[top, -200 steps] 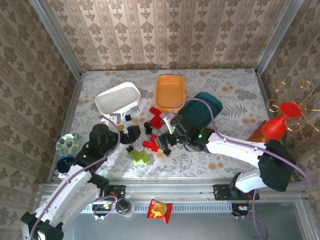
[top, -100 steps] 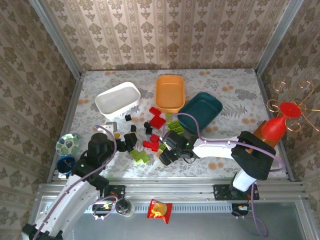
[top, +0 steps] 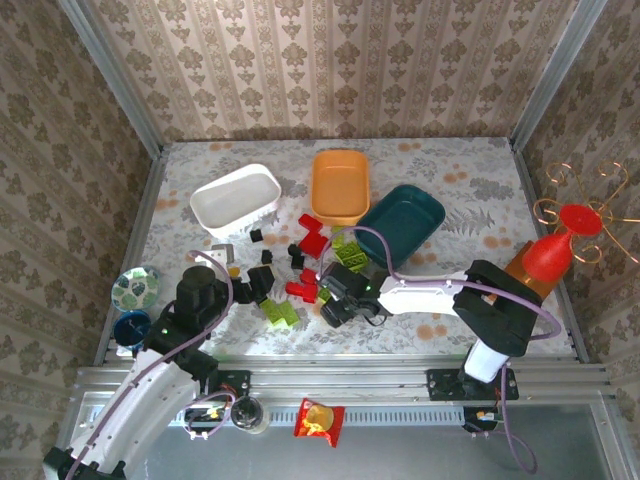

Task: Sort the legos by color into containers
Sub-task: Pick up the lego from the bottom-center of the table.

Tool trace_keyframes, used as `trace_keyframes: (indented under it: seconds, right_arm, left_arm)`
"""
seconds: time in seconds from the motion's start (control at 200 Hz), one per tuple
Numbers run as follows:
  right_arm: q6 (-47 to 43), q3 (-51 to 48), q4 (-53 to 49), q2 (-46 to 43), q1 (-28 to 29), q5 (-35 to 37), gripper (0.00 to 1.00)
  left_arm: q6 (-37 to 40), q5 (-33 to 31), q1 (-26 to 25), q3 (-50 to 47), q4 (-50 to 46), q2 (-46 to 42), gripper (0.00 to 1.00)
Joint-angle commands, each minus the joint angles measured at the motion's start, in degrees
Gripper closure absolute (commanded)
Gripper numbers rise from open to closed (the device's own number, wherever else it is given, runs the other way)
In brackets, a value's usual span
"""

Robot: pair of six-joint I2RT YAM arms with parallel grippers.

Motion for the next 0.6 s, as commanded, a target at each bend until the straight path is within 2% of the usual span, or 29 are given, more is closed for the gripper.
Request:
trace_keyframes:
  seconds: [0.0, 0.425, 0.595]
  right_arm:
    - [-1.7, 2.4, 1.4, 3.4, 1.6, 1.2, 0.36]
    - [-3.1, 3.8, -0.1, 4.2, 2.5, 3.8, 0.61]
    - [-3.0, 2.2, -0.2, 2.3, 2.5, 4.6, 0.67]
  left_arm:
    - [-0.8, -0.3, -0.2, -0.7, 0.3, 0.2, 0.00]
    - [-0.9, 0.3, -0.2, -0.6, 0.6, 0.7, 0.00]
    - [-0.8, 0.4, -0.2, -0.6, 0.7, 0.8, 0.00]
